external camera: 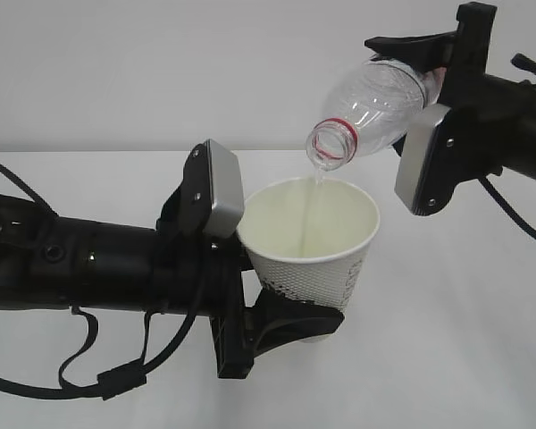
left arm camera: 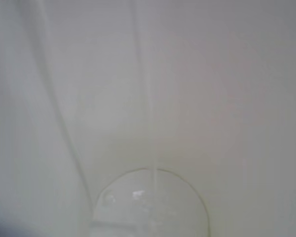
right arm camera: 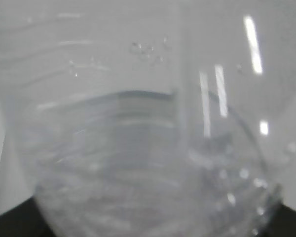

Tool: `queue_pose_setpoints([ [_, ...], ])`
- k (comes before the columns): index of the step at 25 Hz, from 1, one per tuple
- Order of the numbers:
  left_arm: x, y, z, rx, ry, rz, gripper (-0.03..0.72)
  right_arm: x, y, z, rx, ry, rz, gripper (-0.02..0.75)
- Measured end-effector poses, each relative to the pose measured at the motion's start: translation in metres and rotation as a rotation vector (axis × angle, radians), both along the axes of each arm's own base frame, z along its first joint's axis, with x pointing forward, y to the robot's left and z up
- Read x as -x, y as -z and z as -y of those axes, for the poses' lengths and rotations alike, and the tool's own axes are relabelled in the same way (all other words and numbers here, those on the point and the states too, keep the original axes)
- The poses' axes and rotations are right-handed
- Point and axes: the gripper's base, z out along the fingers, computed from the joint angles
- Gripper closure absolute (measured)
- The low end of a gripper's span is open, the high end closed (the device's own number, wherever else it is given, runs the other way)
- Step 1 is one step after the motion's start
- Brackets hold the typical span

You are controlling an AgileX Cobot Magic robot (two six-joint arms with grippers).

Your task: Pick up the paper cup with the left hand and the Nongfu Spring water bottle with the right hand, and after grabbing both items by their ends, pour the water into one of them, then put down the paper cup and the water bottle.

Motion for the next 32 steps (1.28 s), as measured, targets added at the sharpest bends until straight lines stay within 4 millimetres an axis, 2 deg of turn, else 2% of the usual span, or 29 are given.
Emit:
queue_pose_setpoints([
  [32, 0.0004, 0.0002, 0.0000, -0.003, 0.005, 0.002, 0.177, -0.0002, -0.0012, 0.0003, -0.015, 0.004, 0.005, 0.259],
])
